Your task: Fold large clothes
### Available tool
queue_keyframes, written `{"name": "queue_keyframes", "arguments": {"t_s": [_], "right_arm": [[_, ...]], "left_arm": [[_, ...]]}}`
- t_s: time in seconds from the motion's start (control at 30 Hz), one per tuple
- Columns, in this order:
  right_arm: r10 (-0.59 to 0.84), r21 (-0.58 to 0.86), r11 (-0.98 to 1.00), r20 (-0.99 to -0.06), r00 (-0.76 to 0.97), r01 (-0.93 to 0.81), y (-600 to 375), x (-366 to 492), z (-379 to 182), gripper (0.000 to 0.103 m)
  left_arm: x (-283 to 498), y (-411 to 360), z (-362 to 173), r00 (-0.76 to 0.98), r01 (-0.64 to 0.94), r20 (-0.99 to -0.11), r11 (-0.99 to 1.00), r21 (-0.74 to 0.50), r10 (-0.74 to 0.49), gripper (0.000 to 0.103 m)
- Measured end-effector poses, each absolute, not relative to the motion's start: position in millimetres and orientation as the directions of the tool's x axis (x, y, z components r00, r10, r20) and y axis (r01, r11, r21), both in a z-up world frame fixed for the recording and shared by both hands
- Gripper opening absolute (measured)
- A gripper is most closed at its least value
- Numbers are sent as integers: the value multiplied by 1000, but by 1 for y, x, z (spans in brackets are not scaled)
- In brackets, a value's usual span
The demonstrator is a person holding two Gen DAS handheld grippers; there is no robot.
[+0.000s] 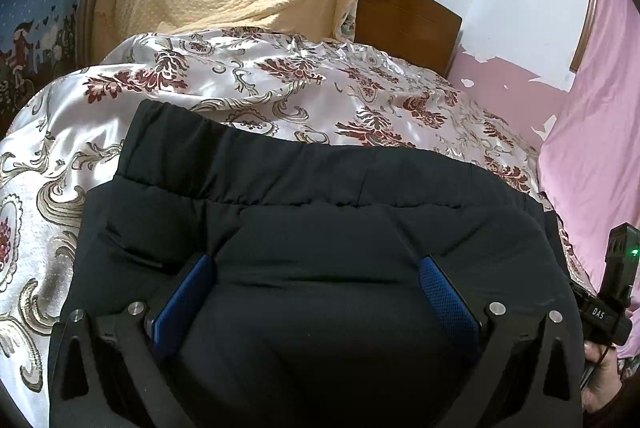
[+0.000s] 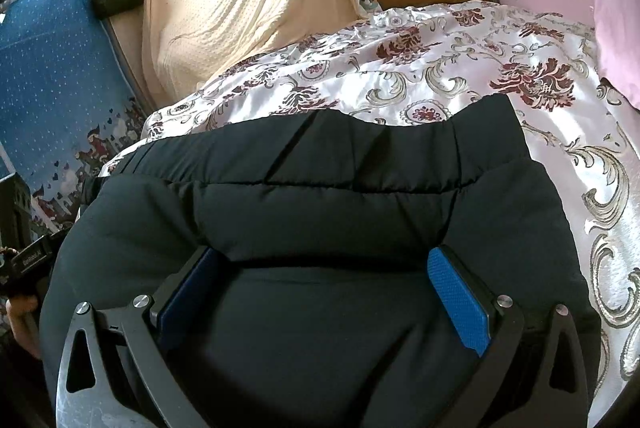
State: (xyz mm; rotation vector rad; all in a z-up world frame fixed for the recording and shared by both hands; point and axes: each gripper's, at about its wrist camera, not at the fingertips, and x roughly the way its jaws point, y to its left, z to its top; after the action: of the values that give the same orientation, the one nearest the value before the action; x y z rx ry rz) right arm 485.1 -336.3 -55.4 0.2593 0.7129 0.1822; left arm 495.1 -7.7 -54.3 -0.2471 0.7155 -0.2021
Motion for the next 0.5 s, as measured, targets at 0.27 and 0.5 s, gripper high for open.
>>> {"name": "queue_keyframes", "arguments": {"t_s": [0.27,0.5], "right_arm": [[260,303,950,-623,738,-78,-337,487,-60,102],[260,304,949,-623,737,-78,-337,487,-61,102]], "left_arm": [[496,-9,-56,741,96,-618,953,-289,-262,103],[497,-9,-57,742,95,-617,953,-289,-261,103]]}}
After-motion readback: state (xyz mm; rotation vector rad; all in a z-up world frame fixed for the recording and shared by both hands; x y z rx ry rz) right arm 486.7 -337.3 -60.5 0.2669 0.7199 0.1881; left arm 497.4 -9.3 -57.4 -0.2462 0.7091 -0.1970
